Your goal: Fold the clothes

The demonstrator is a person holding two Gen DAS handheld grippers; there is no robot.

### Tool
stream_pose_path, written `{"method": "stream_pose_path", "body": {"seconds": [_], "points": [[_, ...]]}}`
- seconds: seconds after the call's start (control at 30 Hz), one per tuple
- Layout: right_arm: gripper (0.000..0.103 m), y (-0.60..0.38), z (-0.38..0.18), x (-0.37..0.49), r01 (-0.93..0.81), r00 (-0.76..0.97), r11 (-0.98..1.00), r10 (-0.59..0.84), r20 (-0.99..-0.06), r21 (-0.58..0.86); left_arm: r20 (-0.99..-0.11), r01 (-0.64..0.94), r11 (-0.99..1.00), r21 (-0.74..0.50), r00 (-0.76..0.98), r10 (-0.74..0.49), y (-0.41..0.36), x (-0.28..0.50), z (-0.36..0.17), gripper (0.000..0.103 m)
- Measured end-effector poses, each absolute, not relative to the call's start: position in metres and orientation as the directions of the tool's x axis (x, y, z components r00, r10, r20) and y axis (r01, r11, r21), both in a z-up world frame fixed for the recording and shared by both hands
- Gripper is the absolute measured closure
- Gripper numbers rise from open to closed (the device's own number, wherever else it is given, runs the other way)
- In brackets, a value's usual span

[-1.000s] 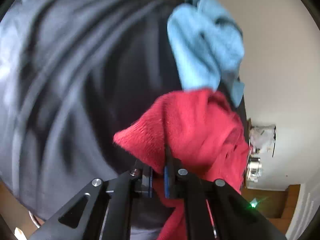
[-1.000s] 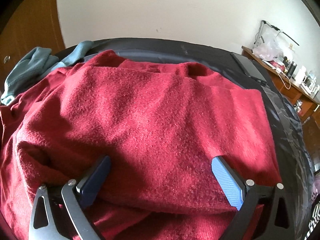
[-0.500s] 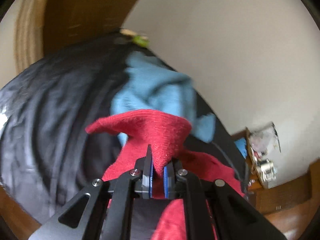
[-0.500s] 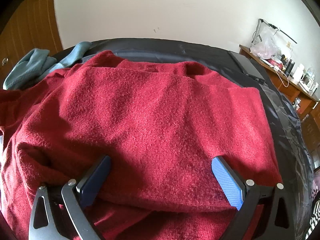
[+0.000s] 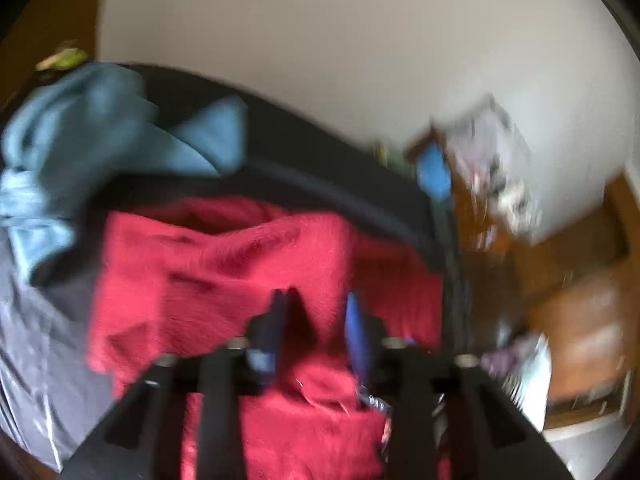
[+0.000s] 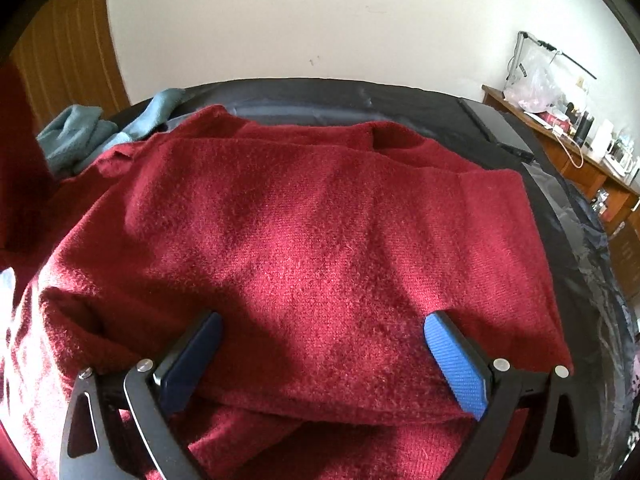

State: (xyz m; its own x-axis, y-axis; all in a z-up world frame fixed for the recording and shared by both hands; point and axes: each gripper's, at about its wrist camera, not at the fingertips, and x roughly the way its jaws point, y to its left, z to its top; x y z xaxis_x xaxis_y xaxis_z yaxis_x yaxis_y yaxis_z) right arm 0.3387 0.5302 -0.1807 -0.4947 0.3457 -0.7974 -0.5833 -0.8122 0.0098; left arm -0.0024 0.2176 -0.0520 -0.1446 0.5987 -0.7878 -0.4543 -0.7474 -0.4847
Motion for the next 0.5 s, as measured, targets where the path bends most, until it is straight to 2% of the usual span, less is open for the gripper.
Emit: {"method": "stream_pose_path", "body": {"seconds": [0.1,0.2,0.33,0.5], "points": [[0.001,0.533,-0.179,0.346,-0.563,-0.528,-0.825,0.309,-0.791,0.054,-0.805,-0.533,-0.711,-0.458,-0.09,0.586,0.256,0.023,-0.063,0.046],[0.001,0.532,-0.177,0.354,-0.522,-0.548,-0.85,0.268,-0.792,0.073,-0.808,-0.514,-0.727,-0.456,-0.104,0.58,0.251,0.028,-0.067,0.042],[0.001,0.532,-0.173,0.368,-0.497,-0.547,-0.861,0.213,-0.81,0.109,-0.817,-0.359,-0.81,-0.464,-0.179,0.548,0.204,0.016,-0.084,0.042],[0.001,0.523,-0.161,0.375,-0.487,-0.554,-0.864,0.19,-0.81,0.13,-0.882,-0.147,-0.915,-0.375,-0.249,0.401,0.129,-0.002,-0.115,0.041]]}}
